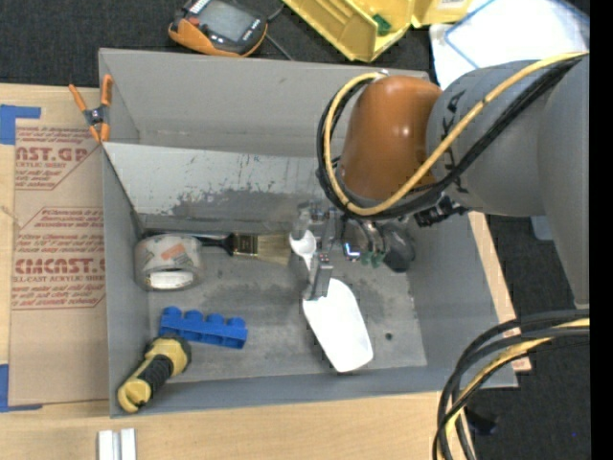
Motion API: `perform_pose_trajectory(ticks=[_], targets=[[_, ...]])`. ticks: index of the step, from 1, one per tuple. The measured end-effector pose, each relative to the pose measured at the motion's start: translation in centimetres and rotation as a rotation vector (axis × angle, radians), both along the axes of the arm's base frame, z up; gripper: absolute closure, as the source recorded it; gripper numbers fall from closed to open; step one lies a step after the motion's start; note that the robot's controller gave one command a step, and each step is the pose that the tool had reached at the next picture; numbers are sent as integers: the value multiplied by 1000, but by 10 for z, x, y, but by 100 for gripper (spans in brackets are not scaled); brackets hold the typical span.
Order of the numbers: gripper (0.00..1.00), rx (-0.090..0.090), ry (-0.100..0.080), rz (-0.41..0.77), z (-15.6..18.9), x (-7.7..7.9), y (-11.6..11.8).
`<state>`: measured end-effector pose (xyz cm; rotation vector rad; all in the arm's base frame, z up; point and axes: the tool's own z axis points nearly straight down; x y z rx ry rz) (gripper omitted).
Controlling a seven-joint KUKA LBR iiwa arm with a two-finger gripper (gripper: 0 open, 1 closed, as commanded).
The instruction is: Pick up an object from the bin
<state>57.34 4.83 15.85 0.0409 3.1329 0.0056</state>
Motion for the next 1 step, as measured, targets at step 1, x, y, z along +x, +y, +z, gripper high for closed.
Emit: perform_pose_trajectory(ticks=[1], targets=[[0,-2,14,324,-42,-71,-32]])
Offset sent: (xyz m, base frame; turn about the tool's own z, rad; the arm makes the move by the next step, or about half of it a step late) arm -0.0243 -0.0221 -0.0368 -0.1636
